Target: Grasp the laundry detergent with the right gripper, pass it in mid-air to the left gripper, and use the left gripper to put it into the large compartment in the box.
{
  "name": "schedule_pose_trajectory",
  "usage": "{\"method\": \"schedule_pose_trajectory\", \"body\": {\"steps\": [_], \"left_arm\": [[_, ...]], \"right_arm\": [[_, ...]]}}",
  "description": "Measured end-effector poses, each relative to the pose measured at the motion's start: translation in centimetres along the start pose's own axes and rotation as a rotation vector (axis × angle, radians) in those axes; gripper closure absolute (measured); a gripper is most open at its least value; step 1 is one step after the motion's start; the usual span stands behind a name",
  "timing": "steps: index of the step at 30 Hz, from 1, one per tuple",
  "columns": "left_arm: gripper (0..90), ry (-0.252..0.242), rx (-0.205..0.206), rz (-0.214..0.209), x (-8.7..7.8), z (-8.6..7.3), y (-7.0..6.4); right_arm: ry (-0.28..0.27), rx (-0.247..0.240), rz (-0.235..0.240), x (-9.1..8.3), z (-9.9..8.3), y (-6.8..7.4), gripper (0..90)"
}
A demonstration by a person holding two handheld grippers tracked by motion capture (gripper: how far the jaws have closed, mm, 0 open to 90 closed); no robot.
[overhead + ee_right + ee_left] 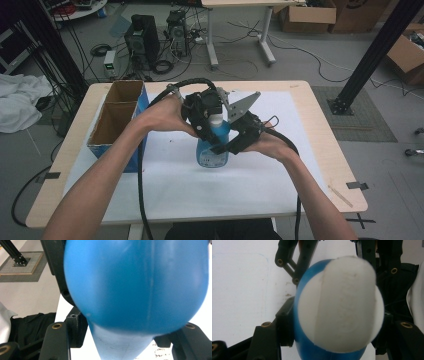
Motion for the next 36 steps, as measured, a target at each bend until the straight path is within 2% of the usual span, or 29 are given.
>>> {"method": "schedule_pose_trajectory", "body": {"steps": [15,22,24,30,36], "left_arm": [[38.1,0.011,-0.007,-0.001,0.2,-0.2,-0.1],[38.1,0.014,-0.009,0.002,0.2,-0.3,-0.1],[38.0,0.02,-0.008,0.002,0.1,-0.3,-0.1],[38.0,0.027,-0.05,0.002,-0.1,-0.7,0.1],[38.1,0.05,-0.098,0.017,-0.9,-1.0,0.4]], "right_arm": [[0.013,0.011,-0.01,0.2,-0.1,0.0,33.3],[0.028,0.027,-0.017,0.2,-0.4,0.0,20.8],[0.038,0.04,-0.033,0.2,-0.5,-0.1,17.1],[0.056,0.07,-0.062,-0.7,-1.0,-0.2,14.7],[0.14,0.102,-0.129,-2.4,-2.3,-0.4,14.5]]}}
Point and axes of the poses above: each handheld gripper's, and its own axes: x roughly forward along the jaws, z roughly out of its top, y roughly to its left, the point moved 4 cm from there along x, roughly forward along the jaws, and after that the axes turned 9 degrees about y, right-handed, at the moved point
